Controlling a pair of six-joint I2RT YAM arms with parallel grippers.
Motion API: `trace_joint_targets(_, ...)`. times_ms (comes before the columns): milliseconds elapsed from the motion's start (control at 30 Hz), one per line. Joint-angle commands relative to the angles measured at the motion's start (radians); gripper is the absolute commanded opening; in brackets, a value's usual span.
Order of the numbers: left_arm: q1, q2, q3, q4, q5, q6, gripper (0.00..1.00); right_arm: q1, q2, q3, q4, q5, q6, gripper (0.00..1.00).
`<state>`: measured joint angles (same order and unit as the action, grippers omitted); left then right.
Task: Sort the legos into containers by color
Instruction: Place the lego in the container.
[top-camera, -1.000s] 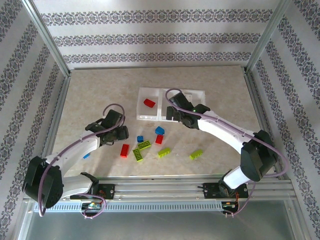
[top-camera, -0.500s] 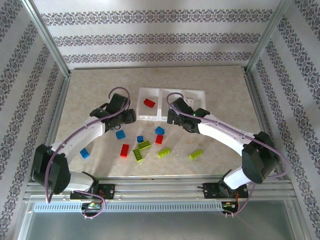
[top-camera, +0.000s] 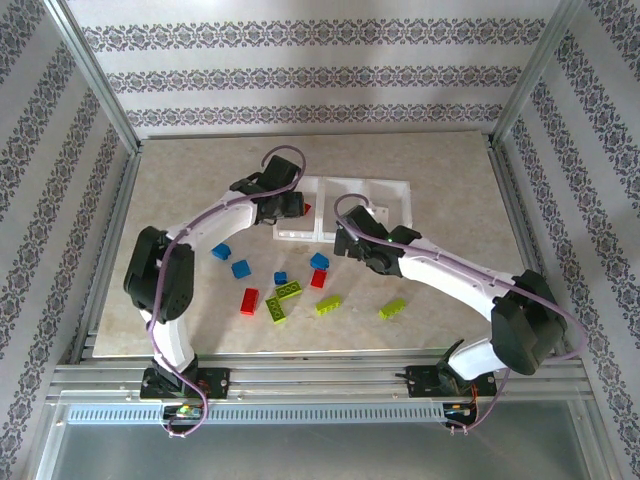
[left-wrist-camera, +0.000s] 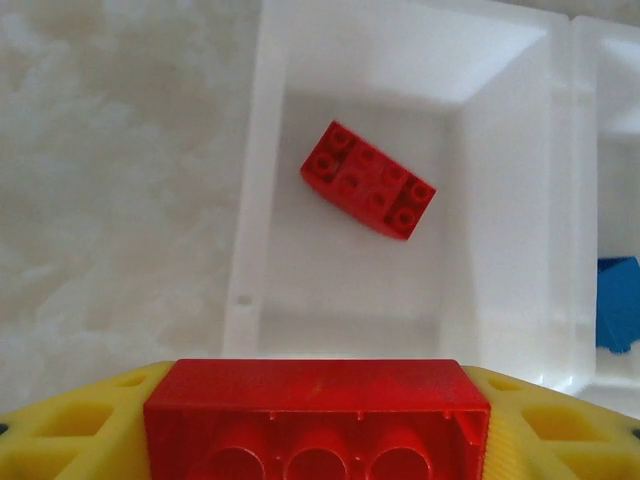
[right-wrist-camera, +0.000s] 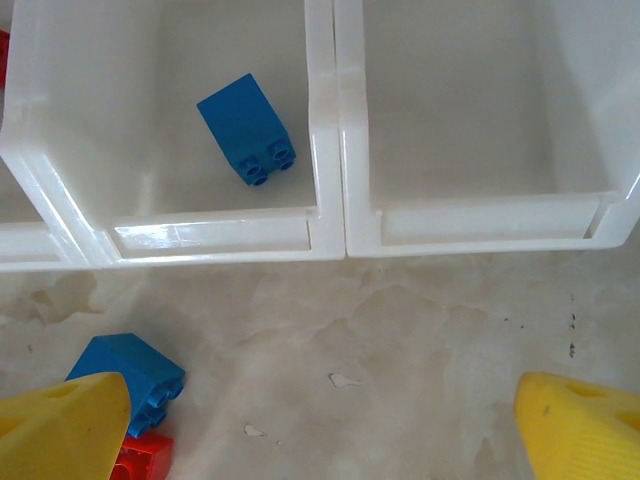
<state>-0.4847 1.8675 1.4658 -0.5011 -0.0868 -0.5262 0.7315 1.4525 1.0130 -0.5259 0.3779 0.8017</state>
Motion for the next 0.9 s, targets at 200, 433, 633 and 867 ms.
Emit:
trace_joint_targets(200, -0.028, 0.092, 0.118, -0.085, -0.099, 0.024, 0.53, 0.021, -0.014, -0.027, 0.001, 0.029, 0.031, 0.98)
trace_joint_targets(433, -0.042, 0.106, 0.132, -0.083, -0.096, 0.015, 0.68, 0.026, -0.005, -0.032, 0.006, 0.028, 0.031, 0.98)
trace_joint_targets(633, -0.052, 0.093, 0.135, -0.085, -0.1, 0.008, 0.78, 0.027, -0.005, -0.033, 0.006, 0.027, 0.024, 0.98)
trace_joint_targets(867, -0.055, 0.085, 0.141, -0.094, -0.099, -0.001, 0.85, 0.029, -0.03, -0.048, 0.007, 0.033, 0.025, 0.99)
